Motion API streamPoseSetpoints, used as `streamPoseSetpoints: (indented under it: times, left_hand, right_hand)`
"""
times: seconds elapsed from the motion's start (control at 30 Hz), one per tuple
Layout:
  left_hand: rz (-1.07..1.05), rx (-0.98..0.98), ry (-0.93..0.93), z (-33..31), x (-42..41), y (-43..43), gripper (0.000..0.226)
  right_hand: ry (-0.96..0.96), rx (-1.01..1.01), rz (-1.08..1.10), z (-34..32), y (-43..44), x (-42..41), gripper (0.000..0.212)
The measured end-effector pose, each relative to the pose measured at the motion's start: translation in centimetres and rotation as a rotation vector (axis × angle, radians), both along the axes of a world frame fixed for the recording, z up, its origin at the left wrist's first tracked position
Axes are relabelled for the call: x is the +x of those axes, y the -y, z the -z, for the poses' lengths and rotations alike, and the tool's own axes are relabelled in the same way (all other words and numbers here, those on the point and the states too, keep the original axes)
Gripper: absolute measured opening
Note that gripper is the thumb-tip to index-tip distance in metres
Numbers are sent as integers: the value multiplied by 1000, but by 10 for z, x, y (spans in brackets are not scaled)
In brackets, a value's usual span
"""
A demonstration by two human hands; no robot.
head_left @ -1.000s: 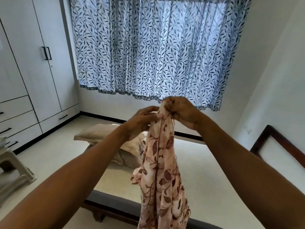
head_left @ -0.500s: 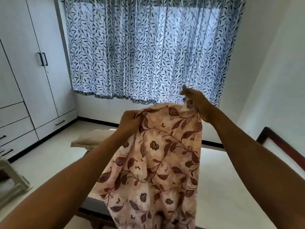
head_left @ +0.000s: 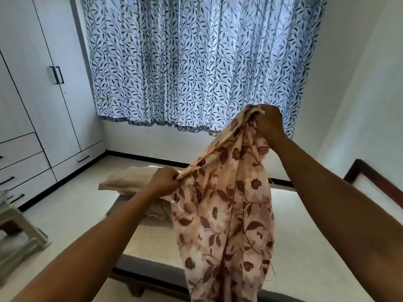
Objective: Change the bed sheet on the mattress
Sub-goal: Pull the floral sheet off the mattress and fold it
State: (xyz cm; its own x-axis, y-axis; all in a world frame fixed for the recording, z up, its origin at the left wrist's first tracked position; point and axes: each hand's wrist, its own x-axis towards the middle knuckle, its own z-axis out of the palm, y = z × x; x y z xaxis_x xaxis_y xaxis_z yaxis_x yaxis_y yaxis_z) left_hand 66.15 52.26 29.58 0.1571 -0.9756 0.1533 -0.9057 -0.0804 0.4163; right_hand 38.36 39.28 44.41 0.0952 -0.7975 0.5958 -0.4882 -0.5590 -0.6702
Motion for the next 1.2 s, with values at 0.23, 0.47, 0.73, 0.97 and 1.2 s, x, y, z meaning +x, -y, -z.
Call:
streamPoseSetpoints:
  times: [0.23, 0.47, 0.73, 0.97, 1.2]
  left_hand:
    - [-280, -206, 2, 12, 50, -10, 21]
    - [-226, 23, -72, 22, 69, -22, 18]
    - [-256, -313, -212, -21, 74, -21, 45]
    - [-363, -419, -630, -37, 63, -4, 43]
    - [-292, -309, -771, -47, 26, -1, 31]
  right_hand:
    - [-743, 737, -582, 32, -10, -19, 22]
    - [-685, 47, 260, 39, 14, -46, 30]
    - [-1065, 871, -226, 76, 1, -51, 35]
    - [-534, 155, 358, 85, 4, -70, 45]
    - [-371, 198, 131, 88, 1, -77, 19]
